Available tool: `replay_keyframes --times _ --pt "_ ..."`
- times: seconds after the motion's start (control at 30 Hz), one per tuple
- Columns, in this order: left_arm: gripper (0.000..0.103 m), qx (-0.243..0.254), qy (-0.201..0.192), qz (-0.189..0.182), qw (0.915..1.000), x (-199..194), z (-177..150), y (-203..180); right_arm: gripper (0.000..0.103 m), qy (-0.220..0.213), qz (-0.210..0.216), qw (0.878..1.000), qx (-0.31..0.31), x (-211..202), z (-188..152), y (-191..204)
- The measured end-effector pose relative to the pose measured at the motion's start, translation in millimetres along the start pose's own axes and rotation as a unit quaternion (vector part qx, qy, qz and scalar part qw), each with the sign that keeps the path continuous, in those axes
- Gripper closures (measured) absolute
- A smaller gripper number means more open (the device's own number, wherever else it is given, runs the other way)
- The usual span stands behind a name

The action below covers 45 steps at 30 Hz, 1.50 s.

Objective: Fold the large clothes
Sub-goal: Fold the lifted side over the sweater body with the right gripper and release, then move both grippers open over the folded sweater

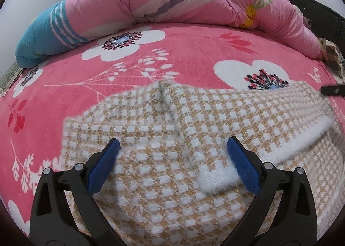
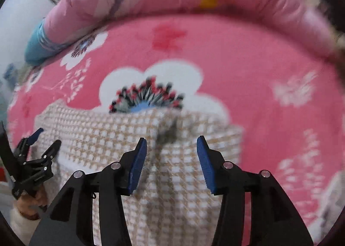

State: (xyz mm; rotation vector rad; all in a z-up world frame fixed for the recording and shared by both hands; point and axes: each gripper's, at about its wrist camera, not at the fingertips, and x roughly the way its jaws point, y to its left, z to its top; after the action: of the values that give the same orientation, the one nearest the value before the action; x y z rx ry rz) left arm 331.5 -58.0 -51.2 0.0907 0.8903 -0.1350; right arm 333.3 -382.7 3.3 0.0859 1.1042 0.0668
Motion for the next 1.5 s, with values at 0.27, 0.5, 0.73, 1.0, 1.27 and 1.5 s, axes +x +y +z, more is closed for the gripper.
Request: replay_keyframes --times 0.27,0.5,0.73,1.0,1.27,1.5 --pt "0.007 0.000 0.003 -0.003 1.0000 1 0 0 0.056 0.014 0.062 0.990 -0.126 41 -21 82" --pt "0.007 0.002 -0.001 -0.002 1.0000 -2 0 1 0.061 0.024 0.074 0.995 -0.059 12 -48 33" --pt "0.007 -0.008 -0.005 0.010 0.9999 -50 -9 1 0.042 -0.027 0.079 0.995 -0.045 -63 -82 41" --pt "0.007 0.006 -0.026 0.040 0.9989 -134 -62 5 0.023 -0.038 0.114 0.989 -0.090 -95 -150 94" --pt "0.007 -0.005 -0.035 0.044 0.9984 -177 -121 14 0.021 -0.019 0.102 0.988 -0.111 -86 -204 127" --pt "0.007 -0.012 -0.037 0.042 0.9983 -185 -161 25 0.017 0.011 0.054 0.990 -0.127 -48 -230 133"
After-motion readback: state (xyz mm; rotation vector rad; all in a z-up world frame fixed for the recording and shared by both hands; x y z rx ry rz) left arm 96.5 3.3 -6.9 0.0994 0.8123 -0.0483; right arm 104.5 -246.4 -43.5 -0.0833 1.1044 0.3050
